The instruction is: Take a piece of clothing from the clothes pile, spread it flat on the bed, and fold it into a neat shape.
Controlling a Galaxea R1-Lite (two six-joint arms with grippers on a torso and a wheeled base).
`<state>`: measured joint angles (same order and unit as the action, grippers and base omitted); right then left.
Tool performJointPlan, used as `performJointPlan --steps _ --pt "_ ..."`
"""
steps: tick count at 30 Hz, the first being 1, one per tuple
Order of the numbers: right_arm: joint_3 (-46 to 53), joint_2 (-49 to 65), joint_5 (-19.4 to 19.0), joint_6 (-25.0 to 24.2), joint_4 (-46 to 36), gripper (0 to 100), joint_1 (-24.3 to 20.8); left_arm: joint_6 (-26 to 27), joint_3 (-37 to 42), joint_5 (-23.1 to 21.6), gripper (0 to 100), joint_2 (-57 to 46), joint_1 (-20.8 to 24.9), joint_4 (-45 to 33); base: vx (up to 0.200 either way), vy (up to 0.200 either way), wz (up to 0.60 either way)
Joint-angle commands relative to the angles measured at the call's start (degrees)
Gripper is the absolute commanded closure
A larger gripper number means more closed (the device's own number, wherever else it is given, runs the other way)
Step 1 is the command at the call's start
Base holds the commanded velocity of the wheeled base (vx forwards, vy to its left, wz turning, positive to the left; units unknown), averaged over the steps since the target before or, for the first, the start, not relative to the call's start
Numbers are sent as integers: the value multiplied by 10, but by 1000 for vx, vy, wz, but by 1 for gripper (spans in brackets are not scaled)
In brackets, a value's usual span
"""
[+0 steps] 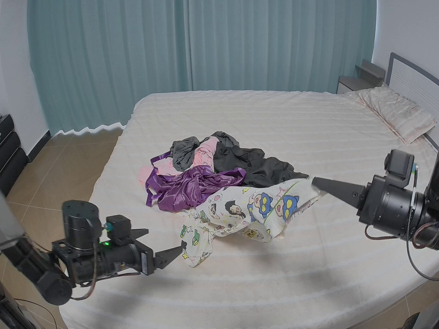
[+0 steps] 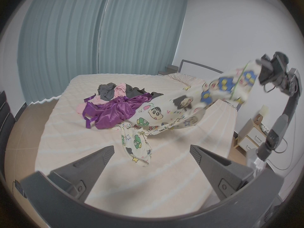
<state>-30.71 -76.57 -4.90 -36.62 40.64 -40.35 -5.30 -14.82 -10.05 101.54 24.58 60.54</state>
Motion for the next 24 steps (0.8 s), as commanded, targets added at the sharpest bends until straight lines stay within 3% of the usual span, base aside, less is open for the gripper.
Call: performJointPlan --steps 1,17,24 --pt "-62 21 -1 -8 22 100 17 -35 -49 73 0 263 101 172 0 0 0" --pt "-95 3 -1 -6 21 100 13 -37 -122 112 0 308 119 207 0 0 0" --pt "-95 -2 -1 -6 22 100 12 -67 -140 119 0 312 147 207 0 0 0"
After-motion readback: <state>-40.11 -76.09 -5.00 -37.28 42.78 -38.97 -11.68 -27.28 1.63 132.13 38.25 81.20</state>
